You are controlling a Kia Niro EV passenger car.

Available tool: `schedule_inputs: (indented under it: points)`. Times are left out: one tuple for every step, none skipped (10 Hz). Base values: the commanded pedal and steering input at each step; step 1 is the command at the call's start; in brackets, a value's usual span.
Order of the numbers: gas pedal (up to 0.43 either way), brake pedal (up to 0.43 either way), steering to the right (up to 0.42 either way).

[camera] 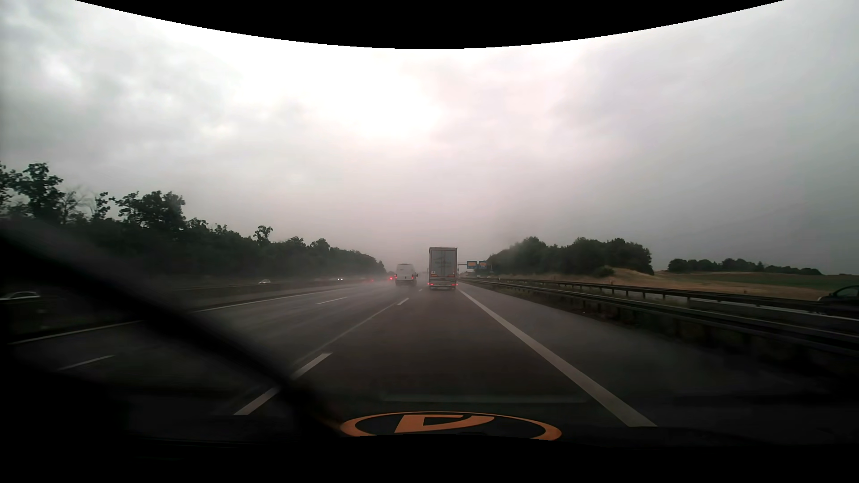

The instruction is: Follow the waypoints while adhering to traffic rules and regulations

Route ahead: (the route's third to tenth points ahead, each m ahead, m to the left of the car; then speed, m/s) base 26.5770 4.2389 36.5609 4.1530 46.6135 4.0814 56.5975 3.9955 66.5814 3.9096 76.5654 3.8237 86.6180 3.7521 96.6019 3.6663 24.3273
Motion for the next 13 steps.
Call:
schedule_inputs:
  points:
    - [0.098,0.0,-0.003]
    - [0.098,0.0,-0.003]
    - [0.087,0.0,-0.002]
    - [0.087,0.0,-0.003]
    - [0.087,0.0,-0.002]
    - [0.079,0.0,-0.001]
    - [0.067,0.0,-0.001]
    - [0.059,0.0,-0.002]
    - [0.059,0.0,-0.002]
    - [0.059,0.0,-0.002]
    - [0.059,0.0,-0.002]
    - [0.059,0.0,-0.002]
    - [0.079,0.0,-0.002]
